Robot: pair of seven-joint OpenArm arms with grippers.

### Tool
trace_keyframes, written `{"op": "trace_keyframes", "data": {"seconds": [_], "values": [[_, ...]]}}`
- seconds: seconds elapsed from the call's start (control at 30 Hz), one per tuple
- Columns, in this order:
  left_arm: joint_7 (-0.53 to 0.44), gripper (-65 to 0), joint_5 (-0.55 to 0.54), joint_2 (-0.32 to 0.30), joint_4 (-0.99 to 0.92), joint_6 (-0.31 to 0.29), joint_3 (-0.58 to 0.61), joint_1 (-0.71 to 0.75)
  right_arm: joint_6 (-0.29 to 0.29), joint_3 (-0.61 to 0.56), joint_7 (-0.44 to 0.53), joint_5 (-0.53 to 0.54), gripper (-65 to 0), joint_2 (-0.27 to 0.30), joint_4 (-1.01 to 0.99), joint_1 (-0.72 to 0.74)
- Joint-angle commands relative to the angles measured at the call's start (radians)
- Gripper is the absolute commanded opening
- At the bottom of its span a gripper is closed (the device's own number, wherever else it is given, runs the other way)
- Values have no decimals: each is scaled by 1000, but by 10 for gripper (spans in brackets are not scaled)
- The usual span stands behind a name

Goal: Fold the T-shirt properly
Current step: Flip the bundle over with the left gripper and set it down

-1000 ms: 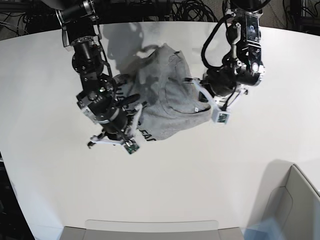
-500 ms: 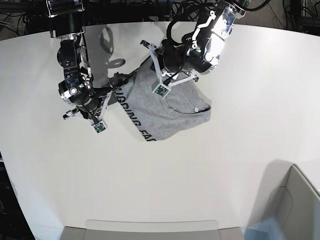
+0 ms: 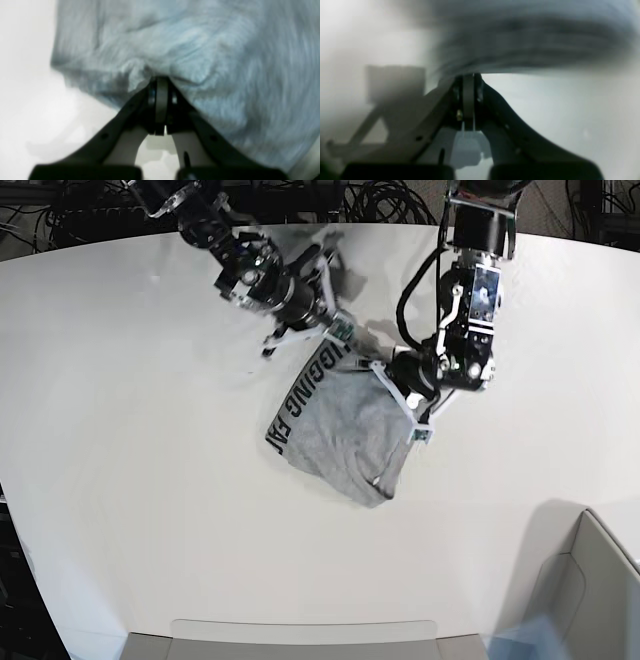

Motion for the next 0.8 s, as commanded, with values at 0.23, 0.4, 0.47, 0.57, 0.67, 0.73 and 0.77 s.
{"op": "trace_keyframes", "data": {"seconds": [0.23, 0.4, 0.47, 0.57, 0.67, 0.73, 0.77], "values": [[-110, -650, -19, 42, -73, -2, -14, -152, -16, 21, 10, -20, -650, 79, 111, -38], [-116, -650, -22, 53, -65, -2, -166, -193, -16, 225, 11, -19, -650, 91, 142, -73], [-92, -650, -24, 69, -64, -5, -209, -198, -16, 337, 11, -9, -650, 83, 139, -67], [-1, -650, -25, 70, -12, -8, -152, -193, -16, 486, 11, -9, -650, 36, 127, -13], [59, -650, -25, 72, 120, -8, -6, -153, -16, 612, 6, -19, -650, -13, 79, 74], [68, -650, -25, 72, 240, -8, 97, -92, -16, 659, 5, -19, -650, -21, 19, 139], [68, -650, -25, 72, 295, -8, 143, -70, -16, 673, 5, -19, -650, -21, -10, 160]]}}
